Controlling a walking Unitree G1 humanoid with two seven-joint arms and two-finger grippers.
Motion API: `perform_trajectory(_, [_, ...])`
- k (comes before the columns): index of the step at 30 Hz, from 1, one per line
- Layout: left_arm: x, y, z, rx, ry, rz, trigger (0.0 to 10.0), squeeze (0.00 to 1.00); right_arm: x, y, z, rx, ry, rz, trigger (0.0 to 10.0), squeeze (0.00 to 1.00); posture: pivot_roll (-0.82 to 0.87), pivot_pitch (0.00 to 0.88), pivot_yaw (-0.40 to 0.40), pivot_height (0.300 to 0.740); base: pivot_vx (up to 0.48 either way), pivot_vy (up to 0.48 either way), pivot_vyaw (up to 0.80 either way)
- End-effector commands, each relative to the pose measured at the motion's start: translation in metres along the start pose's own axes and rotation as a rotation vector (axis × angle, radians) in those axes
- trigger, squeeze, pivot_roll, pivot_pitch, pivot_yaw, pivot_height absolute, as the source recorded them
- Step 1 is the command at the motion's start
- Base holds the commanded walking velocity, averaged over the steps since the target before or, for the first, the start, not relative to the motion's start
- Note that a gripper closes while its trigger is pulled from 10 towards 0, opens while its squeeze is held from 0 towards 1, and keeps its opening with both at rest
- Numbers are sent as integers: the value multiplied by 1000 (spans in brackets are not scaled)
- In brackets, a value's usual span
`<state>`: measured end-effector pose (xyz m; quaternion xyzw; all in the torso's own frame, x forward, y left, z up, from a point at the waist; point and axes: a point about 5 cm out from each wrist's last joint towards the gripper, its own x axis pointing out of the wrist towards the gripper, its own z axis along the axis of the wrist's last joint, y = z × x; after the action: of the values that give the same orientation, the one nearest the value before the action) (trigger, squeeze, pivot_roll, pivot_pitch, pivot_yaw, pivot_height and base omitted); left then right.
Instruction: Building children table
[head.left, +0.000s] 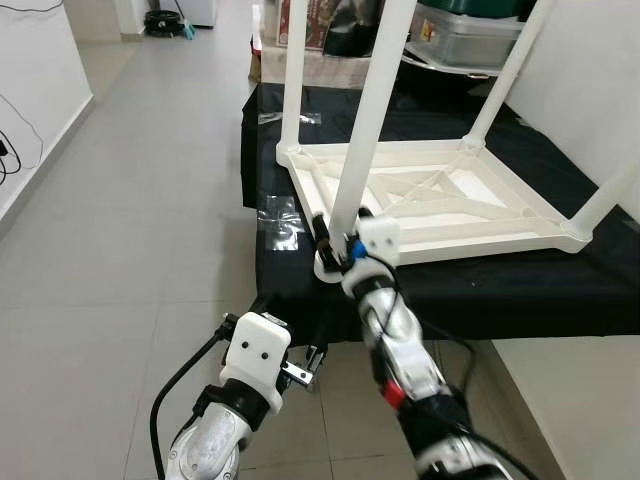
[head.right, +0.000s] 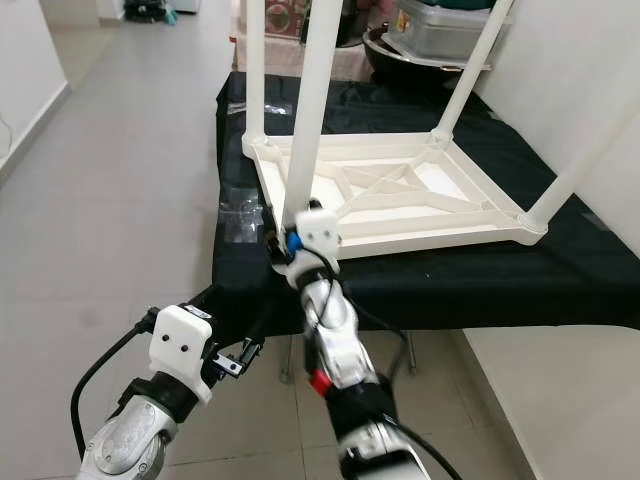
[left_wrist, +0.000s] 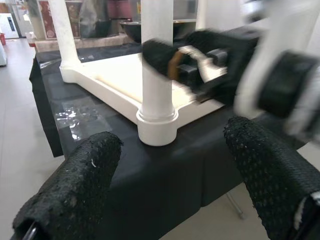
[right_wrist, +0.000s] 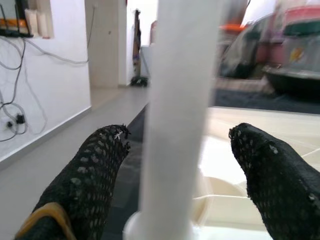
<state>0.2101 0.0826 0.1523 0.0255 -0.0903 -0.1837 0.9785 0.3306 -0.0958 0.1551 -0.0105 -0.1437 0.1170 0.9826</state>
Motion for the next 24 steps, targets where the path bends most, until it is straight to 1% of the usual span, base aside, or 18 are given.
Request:
perform_trajectory(1, [0,1,-7,6,44,6,10000,0,-11,-3,-3,-14,21,3,10000,0,73,59,-106,740,0,0,0])
perform_trajectory(2, [0,2,-8,11,52,6,10000,0,-16,-5,-5,-25,31,3,10000,0,73,59,-106,740,0,0,0])
perform_trajectory(3, [0,2,-8,11,52,6,10000,0,-16,-5,-5,-25,31,3,10000,0,73,59,-106,740,0,0,0])
perform_trajectory(5, [1,3,-11,11,70,13,10000,0,-27,-9,-10,-24,73,-12,10000,0,69,58,-101,740,0,0,0])
perform_trajectory(6, [1,4,-11,-1,72,12,10000,0,-31,-10,-12,-17,90,-25,10000,0,68,57,-100,740,0,0,0])
perform_trajectory(9, [2,5,-13,-12,82,18,10000,0,-34,-13,-13,-17,105,-46,10000,0,67,57,-95,740,0,0,0])
perform_trajectory(14, [2,8,-16,-14,99,27,10000,0,-34,-15,-13,-18,108,-62,10000,0,65,55,-95,740,0,-227,0])
perform_trajectory(19, [4,9,-18,-8,111,24,10000,0,-34,-15,-15,-27,140,-59,10000,0,66,53,-95,740,281,-324,0])
perform_trajectory(22, [4,11,-20,-31,117,46,10000,0,-32,-13,-14,-35,146,-42,10000,0,67,52,-95,740,0,0,0])
perform_trajectory(24, [4,14,-21,-49,121,64,10000,0,-31,-7,-10,-34,140,10,10000,0,66,53,-96,740,0,0,0])
